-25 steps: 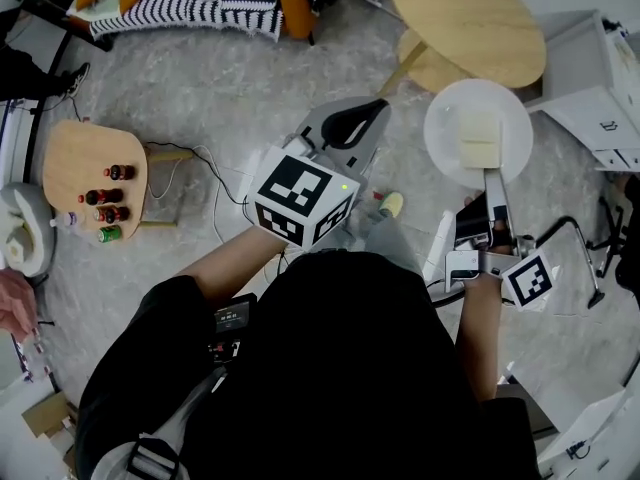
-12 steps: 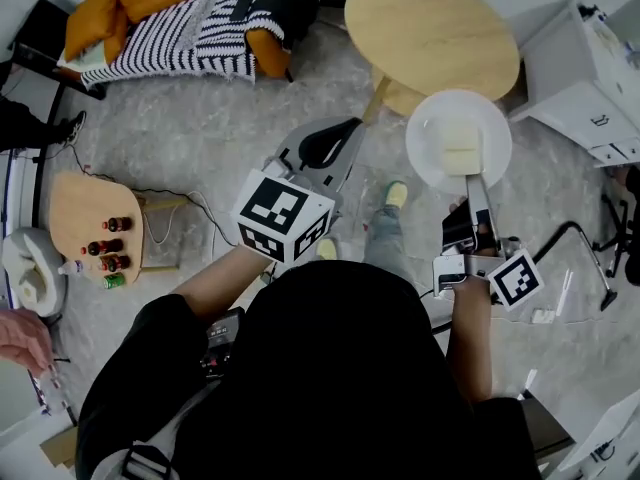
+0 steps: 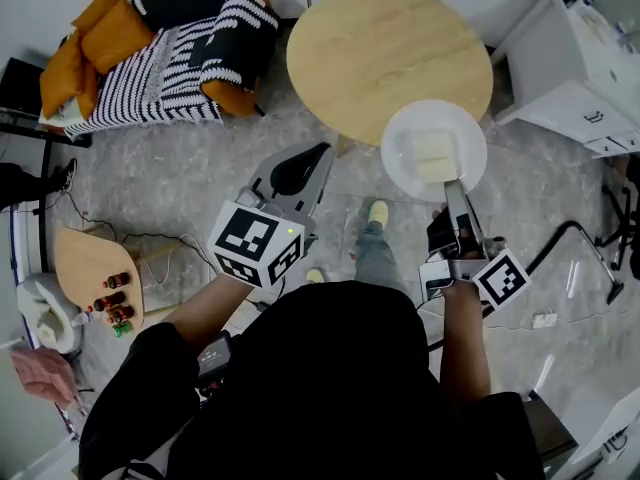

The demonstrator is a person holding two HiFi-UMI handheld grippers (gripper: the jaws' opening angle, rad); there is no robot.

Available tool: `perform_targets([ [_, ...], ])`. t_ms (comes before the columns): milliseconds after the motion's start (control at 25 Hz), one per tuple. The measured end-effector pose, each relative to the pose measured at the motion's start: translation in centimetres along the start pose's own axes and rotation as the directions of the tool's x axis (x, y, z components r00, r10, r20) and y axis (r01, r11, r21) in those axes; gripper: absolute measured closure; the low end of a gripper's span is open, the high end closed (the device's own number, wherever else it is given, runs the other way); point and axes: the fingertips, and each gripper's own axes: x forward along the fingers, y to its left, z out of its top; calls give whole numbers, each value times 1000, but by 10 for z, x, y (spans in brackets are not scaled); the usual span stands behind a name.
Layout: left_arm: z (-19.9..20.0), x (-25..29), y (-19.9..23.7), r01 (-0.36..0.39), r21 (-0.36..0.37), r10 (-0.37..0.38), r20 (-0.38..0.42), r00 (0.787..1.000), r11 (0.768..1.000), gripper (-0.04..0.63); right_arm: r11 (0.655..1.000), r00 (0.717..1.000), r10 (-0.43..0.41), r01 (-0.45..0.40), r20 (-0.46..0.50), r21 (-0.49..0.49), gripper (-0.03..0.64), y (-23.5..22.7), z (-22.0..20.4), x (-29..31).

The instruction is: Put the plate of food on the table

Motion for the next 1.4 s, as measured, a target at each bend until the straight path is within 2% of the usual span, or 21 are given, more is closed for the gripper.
perform_targets([
  [320,33,61,33,-94,-5,94,-4,996,996,590,998,999,27,-24,-46,62,594,-31,54,57],
  [560,42,90,44,-150,-7,150,-23,988,989,589,993,994,59,-49,-96,105,594,-50,75,89],
  [760,52,121,74,-198,-16,198,-22,980,980,590,990,985,78,-57,-153,133,594,-69,83,137],
  [1120,55,127,87,-215,-26,215,-22,976,976,589,989,978,71,-44,-194,142,594,-73,80,152],
  [1400,58,141,92,-183,-21,183,-3,983,983,589,990,977,11,19,-212,140,595,-87,77,152],
])
